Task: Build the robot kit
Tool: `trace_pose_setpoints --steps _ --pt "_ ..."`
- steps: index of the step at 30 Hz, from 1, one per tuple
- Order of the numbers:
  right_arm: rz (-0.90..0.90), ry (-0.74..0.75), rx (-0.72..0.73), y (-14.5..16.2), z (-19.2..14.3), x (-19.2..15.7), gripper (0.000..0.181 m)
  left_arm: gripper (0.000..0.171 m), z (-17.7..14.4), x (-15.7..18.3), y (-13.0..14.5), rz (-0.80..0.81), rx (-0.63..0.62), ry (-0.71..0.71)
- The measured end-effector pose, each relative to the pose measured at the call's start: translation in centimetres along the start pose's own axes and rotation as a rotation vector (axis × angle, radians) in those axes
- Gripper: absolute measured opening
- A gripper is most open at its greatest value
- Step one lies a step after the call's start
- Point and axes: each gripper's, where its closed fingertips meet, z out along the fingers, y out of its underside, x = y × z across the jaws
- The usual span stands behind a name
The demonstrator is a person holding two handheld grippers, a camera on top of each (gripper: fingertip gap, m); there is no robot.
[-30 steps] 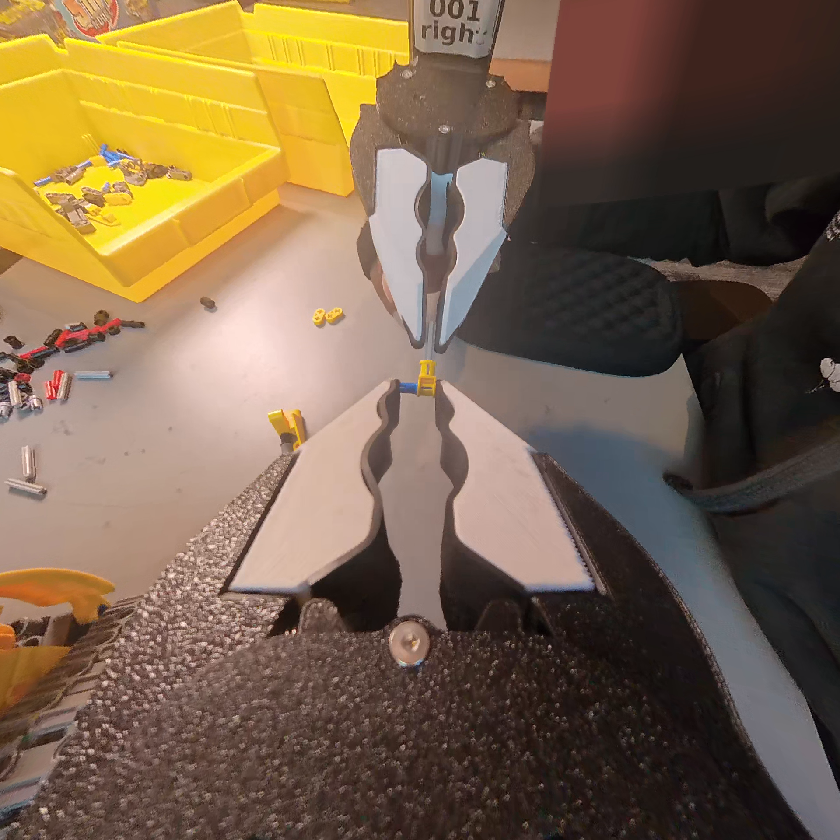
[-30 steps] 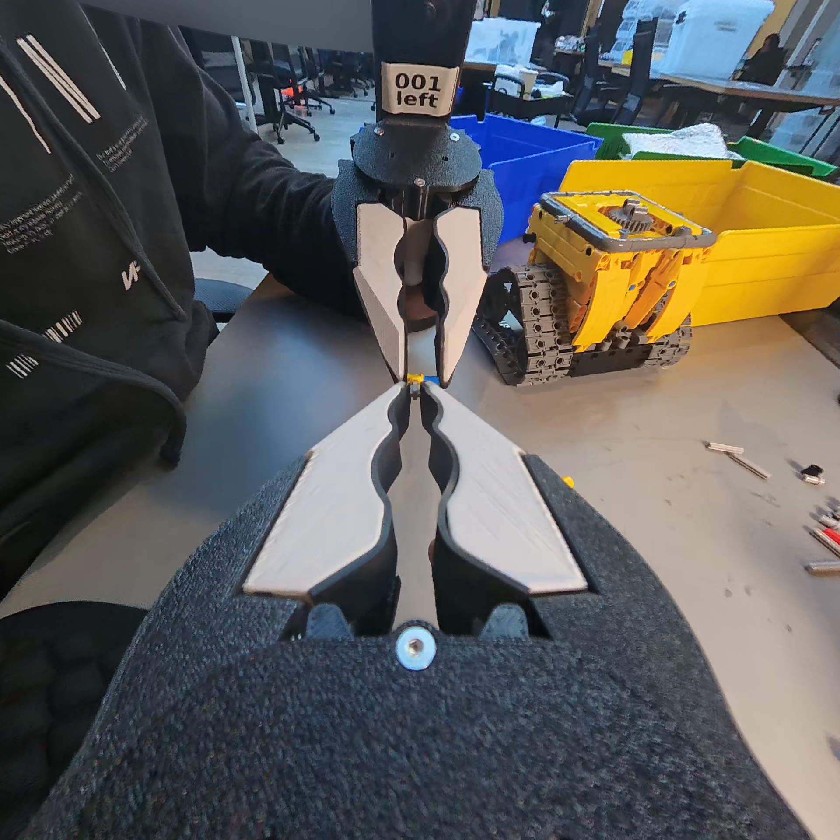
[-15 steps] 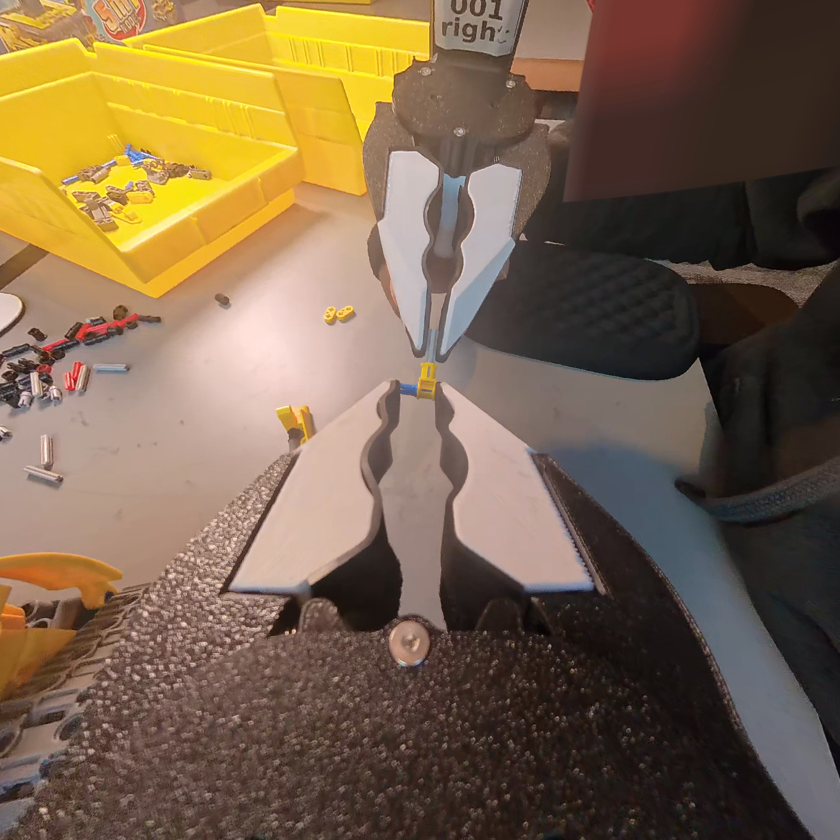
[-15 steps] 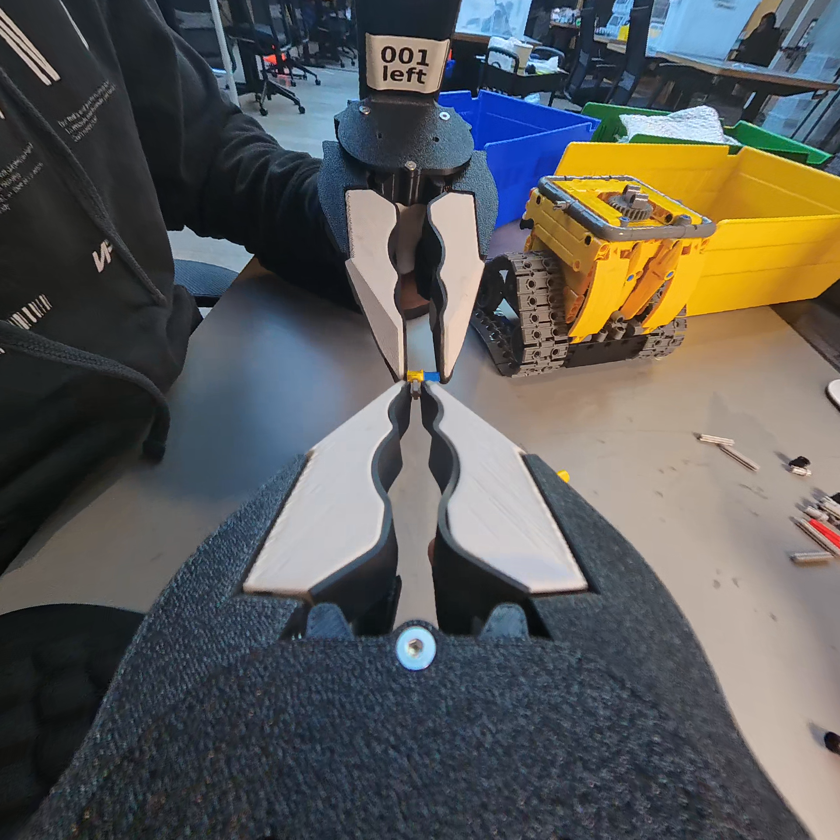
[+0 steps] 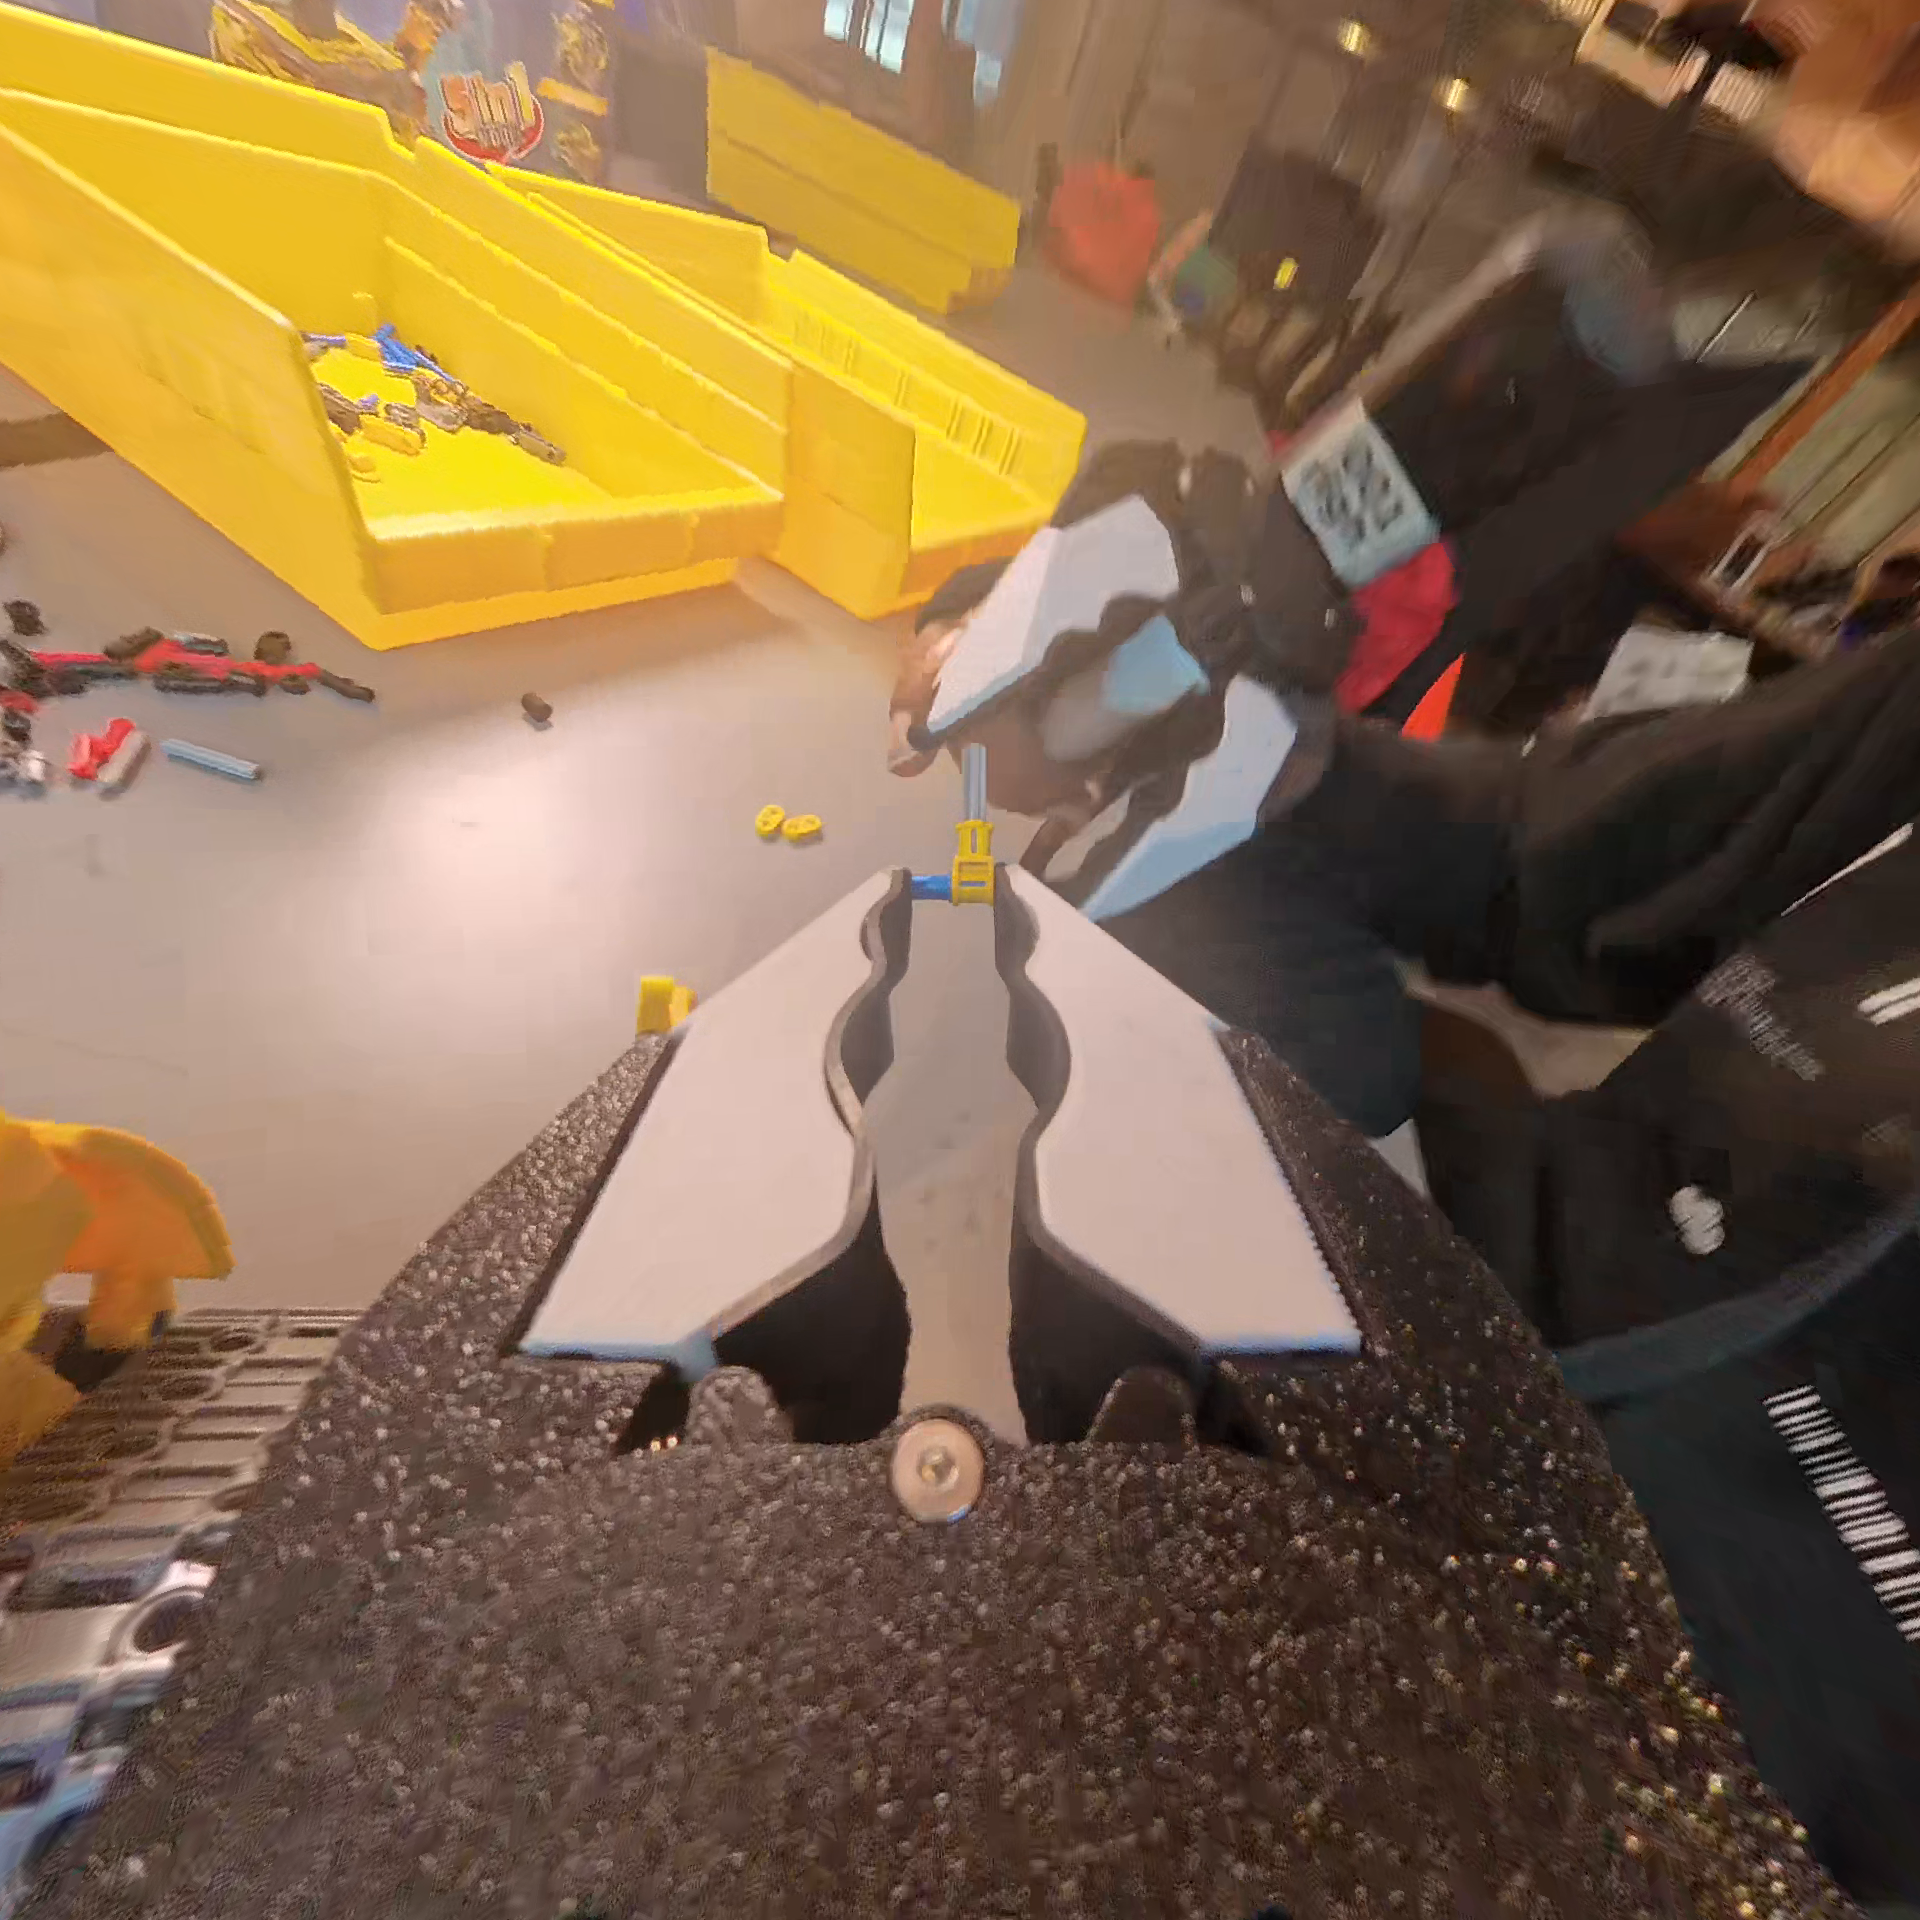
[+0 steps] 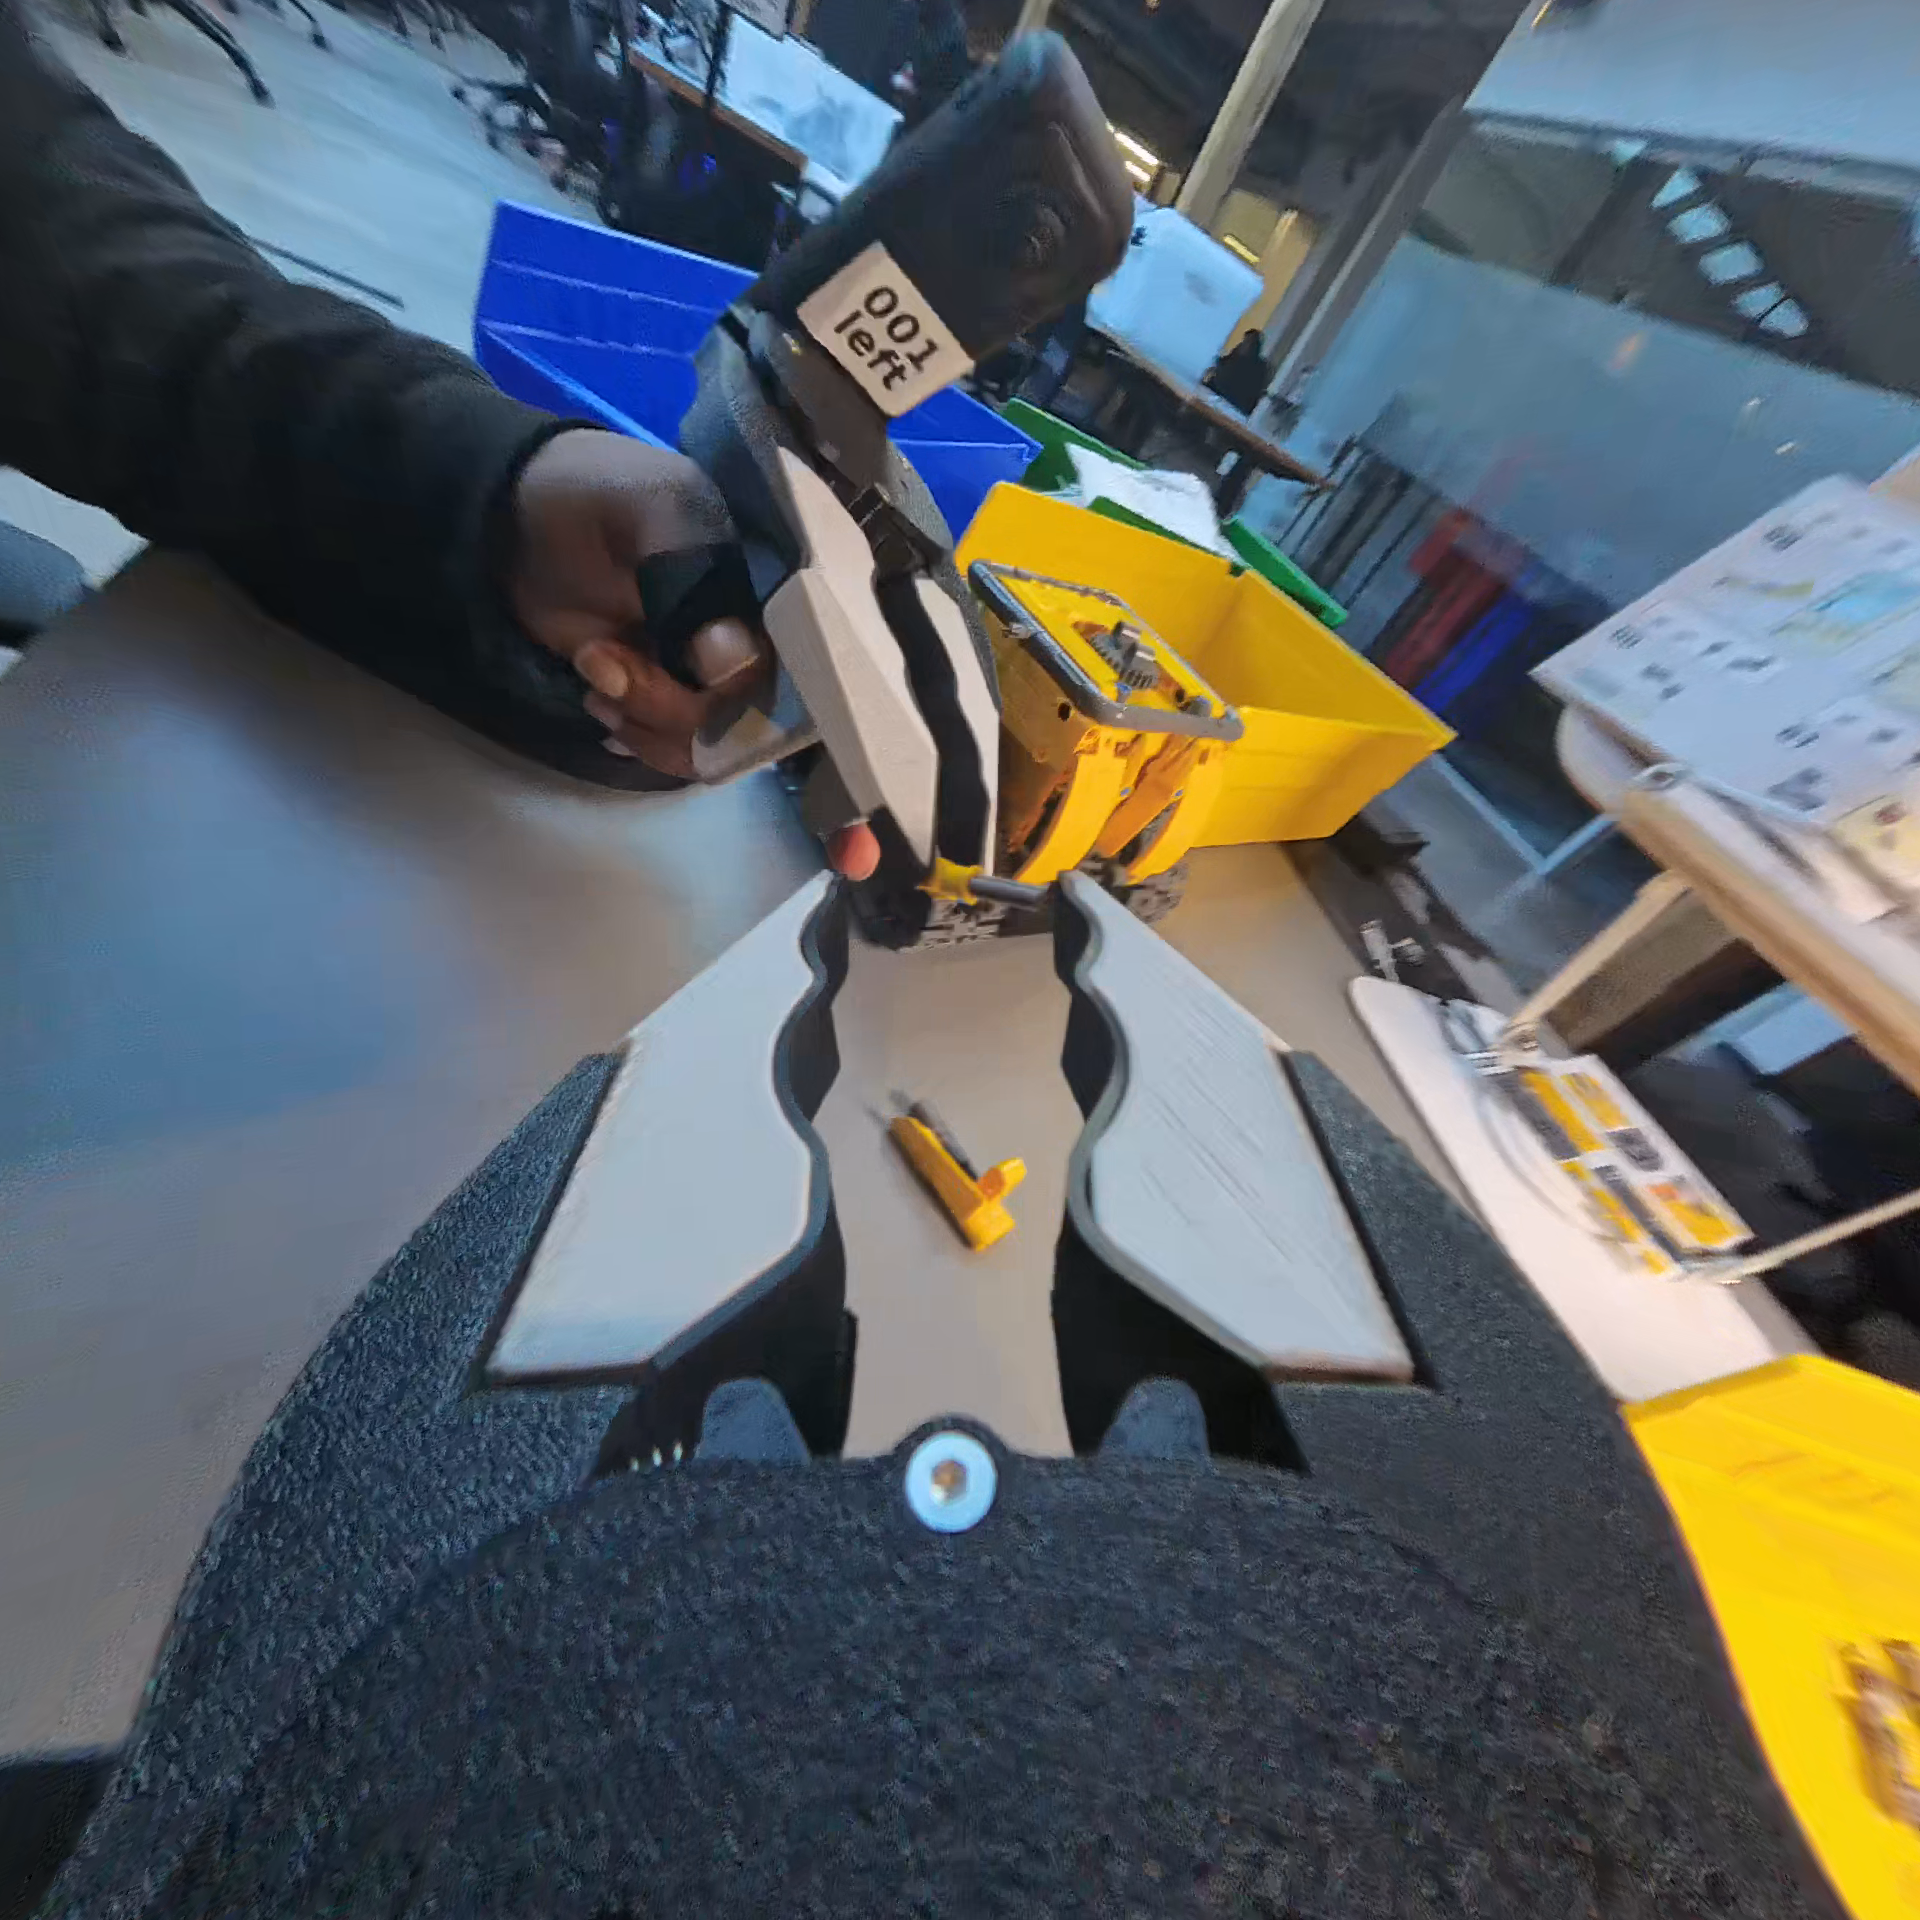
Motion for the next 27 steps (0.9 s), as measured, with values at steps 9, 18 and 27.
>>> trace_pose_setpoints --steps 9,18,27 --pt "-0.22 0.226 -0.02 -1.9 0.4 1.6 0.032 0.014 -0.3 1.5 -2.2 -0.373 0.175 0.237" --pt "-0.188 0.214 -0.004 -2.0 0.5 1.2 0.03 0.014 -0.5 1.7 -2.1 -0.407 0.171 0.262" --pt "-0.222 0.221 -0.028 -1.0 1.2 0.9 0.031 0.014 -0.6 1.0 -1.1 -0.349 0.138 0.21"
